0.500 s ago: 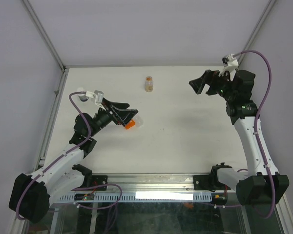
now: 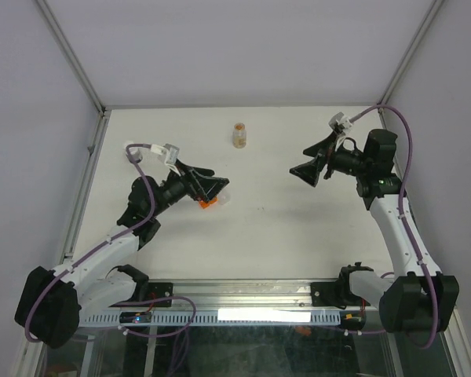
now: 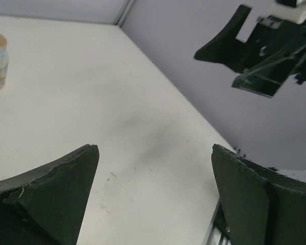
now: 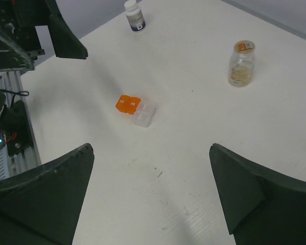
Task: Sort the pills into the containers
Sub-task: Open the pill container at the center of the board.
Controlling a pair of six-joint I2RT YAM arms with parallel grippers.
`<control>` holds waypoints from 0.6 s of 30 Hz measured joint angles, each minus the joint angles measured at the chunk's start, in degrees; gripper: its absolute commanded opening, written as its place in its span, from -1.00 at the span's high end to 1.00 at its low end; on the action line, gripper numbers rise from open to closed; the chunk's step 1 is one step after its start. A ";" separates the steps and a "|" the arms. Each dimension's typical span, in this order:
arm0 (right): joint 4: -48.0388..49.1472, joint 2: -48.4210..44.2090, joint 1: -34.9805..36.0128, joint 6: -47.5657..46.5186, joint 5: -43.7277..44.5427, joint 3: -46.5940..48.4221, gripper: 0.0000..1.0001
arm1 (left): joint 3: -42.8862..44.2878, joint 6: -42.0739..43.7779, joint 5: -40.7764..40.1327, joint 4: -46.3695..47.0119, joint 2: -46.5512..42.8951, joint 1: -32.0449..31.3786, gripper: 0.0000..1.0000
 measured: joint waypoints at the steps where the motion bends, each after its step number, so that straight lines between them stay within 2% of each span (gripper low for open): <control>1: -0.57 0.26 0.00 -1.88 -1.25 -0.09 -0.99 | 0.92 1.68 -1.92 -2.93 0.79 -1.20 -0.93; 5: -3.08 2.14 -0.02 -7.98 -4.13 -0.07 -0.99 | 7.61 9.75 -15.54 -16.15 5.38 -12.24 -0.97; 8: -5.44 4.46 -0.02 -11.06 -4.63 -0.07 -0.99 | 11.91 13.94 -23.50 -21.77 10.12 -16.83 -0.97; 11: -7.89 6.14 0.00 -12.98 -4.04 -0.07 -0.99 | 13.97 16.59 -28.85 -25.09 14.56 -16.59 -0.93; 14: -9.18 6.49 0.09 -13.79 -2.49 -0.07 -0.99 | 15.67 17.55 -29.31 -26.53 19.06 -14.05 -0.62; 18: -9.16 6.47 0.66 -13.81 -0.87 -0.07 -0.99 | 20.09 16.35 -23.93 -27.58 25.33 -7.61 -0.28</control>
